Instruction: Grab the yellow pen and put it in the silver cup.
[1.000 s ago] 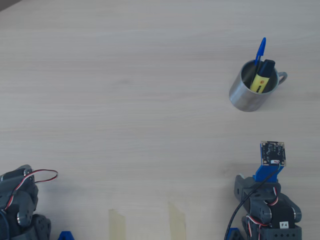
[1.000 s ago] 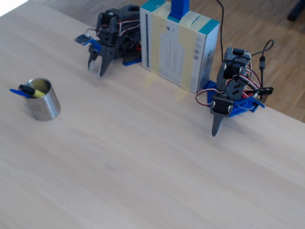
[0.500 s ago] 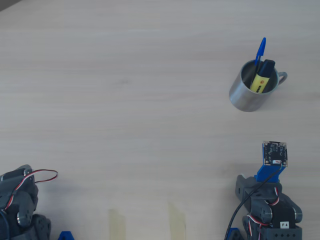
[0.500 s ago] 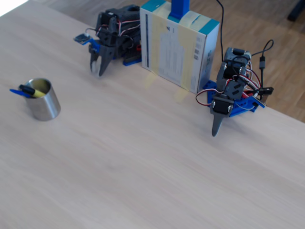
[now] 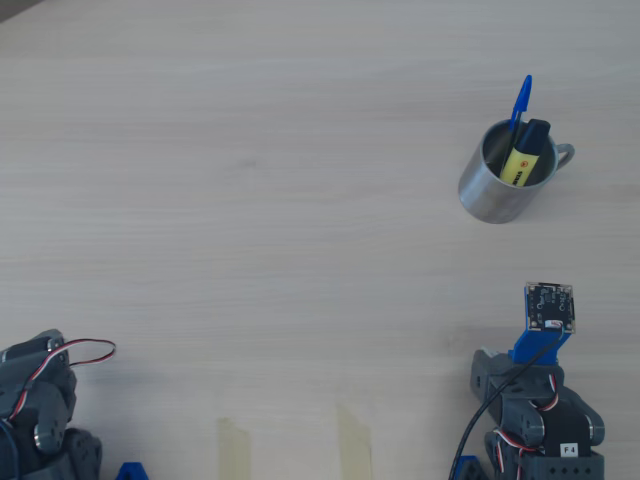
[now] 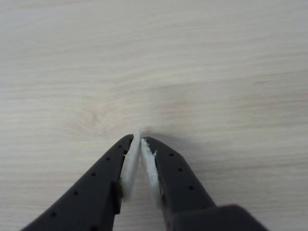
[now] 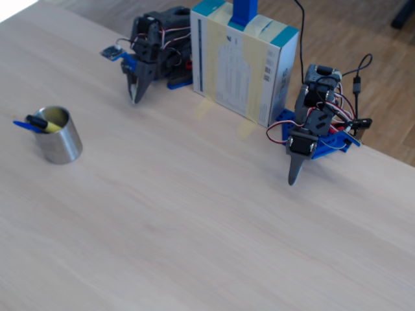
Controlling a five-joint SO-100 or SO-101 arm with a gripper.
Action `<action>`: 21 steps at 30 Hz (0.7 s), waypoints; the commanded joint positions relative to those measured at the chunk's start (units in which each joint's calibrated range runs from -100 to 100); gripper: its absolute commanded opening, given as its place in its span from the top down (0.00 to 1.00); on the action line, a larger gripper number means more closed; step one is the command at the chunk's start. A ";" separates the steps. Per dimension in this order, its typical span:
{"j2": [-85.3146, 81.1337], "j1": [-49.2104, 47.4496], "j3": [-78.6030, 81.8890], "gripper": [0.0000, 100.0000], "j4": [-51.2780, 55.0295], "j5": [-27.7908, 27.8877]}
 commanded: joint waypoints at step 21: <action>0.74 0.67 0.54 0.98 1.01 0.14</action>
